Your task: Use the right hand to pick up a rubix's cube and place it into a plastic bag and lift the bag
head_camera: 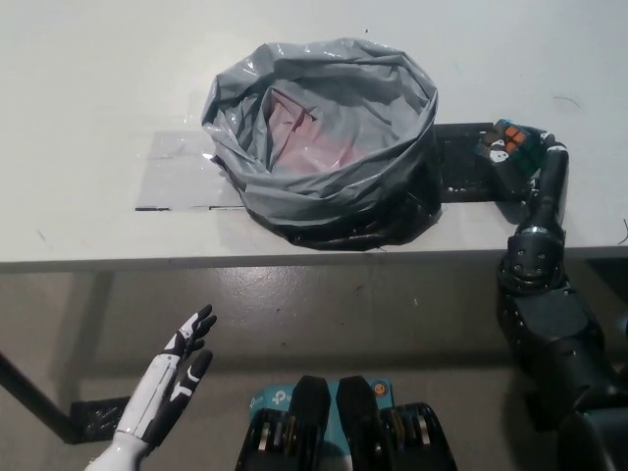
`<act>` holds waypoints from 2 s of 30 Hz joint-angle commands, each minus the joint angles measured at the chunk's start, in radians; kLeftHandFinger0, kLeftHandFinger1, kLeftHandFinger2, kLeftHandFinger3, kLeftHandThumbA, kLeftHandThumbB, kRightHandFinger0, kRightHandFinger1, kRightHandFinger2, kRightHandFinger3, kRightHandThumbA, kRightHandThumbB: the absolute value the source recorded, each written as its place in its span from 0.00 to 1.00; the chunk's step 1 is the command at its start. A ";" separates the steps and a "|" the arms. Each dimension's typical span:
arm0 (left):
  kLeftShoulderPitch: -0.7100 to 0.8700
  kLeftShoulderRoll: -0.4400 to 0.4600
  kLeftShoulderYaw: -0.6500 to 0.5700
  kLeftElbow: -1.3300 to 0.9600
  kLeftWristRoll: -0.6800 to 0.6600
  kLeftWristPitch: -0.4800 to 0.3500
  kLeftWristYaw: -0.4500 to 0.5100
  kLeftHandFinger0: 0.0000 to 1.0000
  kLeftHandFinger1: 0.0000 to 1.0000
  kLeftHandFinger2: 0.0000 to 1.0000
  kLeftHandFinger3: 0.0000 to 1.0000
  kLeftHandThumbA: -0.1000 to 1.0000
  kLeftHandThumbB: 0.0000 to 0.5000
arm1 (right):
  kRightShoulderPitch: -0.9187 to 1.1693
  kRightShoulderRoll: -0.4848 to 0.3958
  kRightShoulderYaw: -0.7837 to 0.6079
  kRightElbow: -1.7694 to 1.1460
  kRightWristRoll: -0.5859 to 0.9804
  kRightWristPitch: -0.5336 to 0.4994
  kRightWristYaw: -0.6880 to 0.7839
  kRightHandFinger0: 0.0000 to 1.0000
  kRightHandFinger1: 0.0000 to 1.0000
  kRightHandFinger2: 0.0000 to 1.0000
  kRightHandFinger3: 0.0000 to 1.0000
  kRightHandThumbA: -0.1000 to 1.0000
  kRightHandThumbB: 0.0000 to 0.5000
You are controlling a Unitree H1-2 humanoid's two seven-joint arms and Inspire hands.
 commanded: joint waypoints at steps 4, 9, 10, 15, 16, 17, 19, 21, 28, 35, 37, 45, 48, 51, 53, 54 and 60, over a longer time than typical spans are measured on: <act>-0.020 0.003 0.007 -0.012 -0.006 -0.040 0.000 1.00 1.00 1.00 1.00 1.00 0.39 | -0.071 -0.002 -0.082 -0.065 0.174 -0.089 0.123 0.00 0.19 0.63 0.72 0.00 0.37; -0.023 0.004 0.007 -0.005 -0.006 -0.043 0.000 1.00 1.00 1.00 1.00 1.00 0.40 | -0.077 0.024 -0.155 -0.202 0.312 -0.062 0.217 0.00 0.17 0.69 0.77 0.00 0.33; -0.024 0.004 0.007 -0.003 -0.006 -0.046 0.000 1.00 1.00 1.00 1.00 1.00 0.39 | -0.076 0.032 -0.170 -0.248 0.344 -0.040 0.237 0.00 0.20 0.72 0.81 0.00 0.36; -0.024 0.003 0.009 -0.003 -0.012 -0.048 -0.001 1.00 1.00 1.00 1.00 1.00 0.37 | -0.078 0.076 -0.192 -0.531 0.461 0.124 0.277 0.00 0.25 0.73 0.88 0.00 0.29; -0.024 0.004 0.009 -0.003 -0.012 -0.048 -0.001 1.00 1.00 1.00 1.00 1.00 0.37 | -0.078 0.079 -0.190 -0.551 0.468 0.133 0.281 0.00 0.22 0.71 0.87 0.00 0.27; -0.023 0.004 0.010 -0.005 -0.012 -0.049 -0.001 1.00 1.00 1.00 1.00 1.00 0.36 | -0.079 0.091 -0.176 -0.628 0.475 0.172 0.278 0.00 0.19 0.70 0.89 0.00 0.30; -0.023 0.004 0.010 -0.007 -0.014 -0.046 -0.001 1.00 1.00 1.00 1.00 1.00 0.35 | -0.079 0.108 -0.149 -0.729 0.474 0.206 0.275 0.00 0.17 0.69 0.94 0.00 0.31; -0.023 0.005 0.009 -0.008 -0.010 -0.044 -0.001 1.00 1.00 1.00 1.00 1.00 0.36 | -0.078 0.116 -0.117 -0.791 0.459 0.205 0.291 0.00 0.17 0.70 0.93 0.00 0.26; -0.022 0.004 0.006 -0.014 -0.006 -0.030 -0.004 1.00 1.00 1.00 1.00 1.00 0.36 | -0.078 0.132 0.013 -0.909 0.321 0.215 0.315 0.00 0.29 0.80 0.75 0.00 0.33; -0.017 0.004 0.005 -0.014 -0.012 -0.034 -0.007 1.00 1.00 1.00 1.00 1.00 0.36 | -0.091 0.119 0.146 -0.832 0.203 0.230 0.305 0.00 0.32 0.76 0.75 0.00 0.33; -0.018 0.004 0.005 -0.013 -0.016 -0.039 -0.008 1.00 1.00 1.00 1.00 1.00 0.35 | -0.105 0.116 0.186 -0.791 0.134 0.243 0.274 0.00 0.34 0.79 0.77 0.00 0.33; -0.021 0.005 0.004 -0.023 -0.017 -0.023 -0.013 1.00 1.00 1.00 1.00 1.00 0.39 | -0.164 0.092 0.312 -0.565 -0.048 0.131 0.192 0.07 0.46 0.85 0.85 0.00 0.34; -0.022 0.003 0.007 -0.027 -0.022 -0.017 -0.014 1.00 1.00 1.00 1.00 1.00 0.41 | -0.194 0.088 0.348 -0.460 -0.084 0.102 0.179 0.03 0.43 0.83 0.81 0.00 0.26; -0.027 0.000 0.008 -0.028 -0.017 -0.011 -0.011 1.00 1.00 1.00 1.00 1.00 0.42 | -0.224 0.084 0.368 -0.375 -0.106 0.089 0.163 0.10 0.50 0.87 0.85 0.00 0.31; -0.030 0.000 0.009 -0.031 -0.014 -0.003 -0.011 1.00 1.00 1.00 1.00 1.00 0.42 | -0.241 0.079 0.391 -0.326 -0.141 0.080 0.140 0.10 0.50 0.86 0.86 0.00 0.37; -0.030 0.000 0.009 -0.031 -0.014 -0.002 -0.011 1.00 1.00 1.00 1.00 1.00 0.43 | -0.244 0.078 0.395 -0.316 -0.147 0.076 0.134 0.09 0.49 0.83 0.84 0.00 0.38; -0.037 0.001 0.008 -0.033 -0.008 0.002 -0.014 1.00 1.00 1.00 1.00 1.00 0.43 | -0.244 0.036 0.460 -0.295 -0.175 0.098 0.262 1.00 1.00 1.00 1.00 0.58 0.80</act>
